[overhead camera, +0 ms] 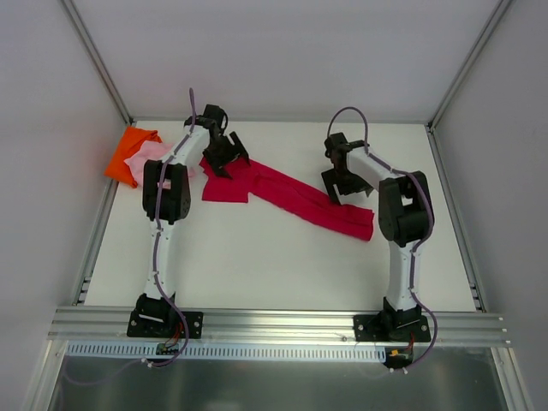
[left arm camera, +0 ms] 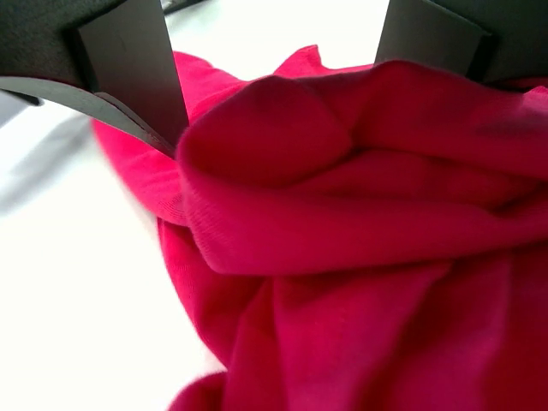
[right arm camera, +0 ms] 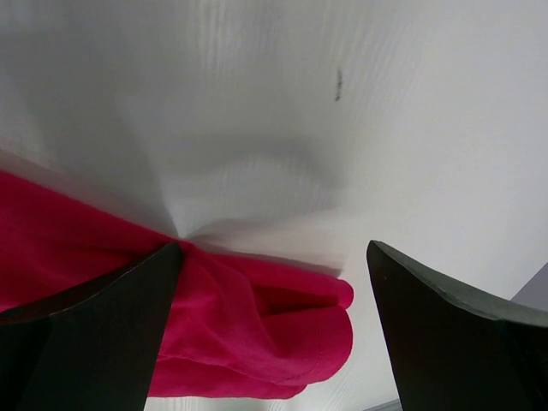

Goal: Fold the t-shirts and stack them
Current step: Rotate the tshirt 90 degrees

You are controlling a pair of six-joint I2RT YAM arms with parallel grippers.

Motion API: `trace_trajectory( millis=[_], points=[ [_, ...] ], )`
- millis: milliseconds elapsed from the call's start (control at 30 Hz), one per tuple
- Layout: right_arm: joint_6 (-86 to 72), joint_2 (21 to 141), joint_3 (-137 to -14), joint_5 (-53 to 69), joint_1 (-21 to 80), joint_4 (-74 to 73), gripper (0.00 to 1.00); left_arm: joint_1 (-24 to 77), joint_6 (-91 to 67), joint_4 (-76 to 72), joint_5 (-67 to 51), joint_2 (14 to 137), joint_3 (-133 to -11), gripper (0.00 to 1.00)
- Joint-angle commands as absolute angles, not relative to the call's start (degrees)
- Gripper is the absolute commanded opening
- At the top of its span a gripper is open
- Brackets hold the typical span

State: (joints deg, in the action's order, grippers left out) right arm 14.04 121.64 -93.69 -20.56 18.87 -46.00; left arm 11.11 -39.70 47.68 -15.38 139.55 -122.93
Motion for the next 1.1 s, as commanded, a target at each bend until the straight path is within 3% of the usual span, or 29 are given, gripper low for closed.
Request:
trace_trajectory(
  millis=[0,267,533,767,1067],
  points=[
    [13.8,119.18,-91.58,-16.53,21.27,-49.83,0.96,9.58,-43.33,44.39,-18.71,141.41,-122.52,0.79],
    [12.13,116.19,-90.53,-6.78,28.03,-53.35,0.96,9.84,-45.44,42.19,-25.31,144.67,-125.95,0.79],
    [11.95,116.19,-89.39,-5.28,34.71,-53.35,0.96,13.62,-43.07,41.31,-25.23,144.05,-126.3,0.8],
    [11.25,115.58,-87.19,-4.39,36.47,-52.47,0.96,19.51,-41.66,44.47,-23.99,148.35,-133.67,0.82],
    [10.11,113.21,-83.24,-0.71,38.67,-50.89,0.96,21.71,-41.31,42.89,-24.87,149.5,-133.59,0.83]
  ],
)
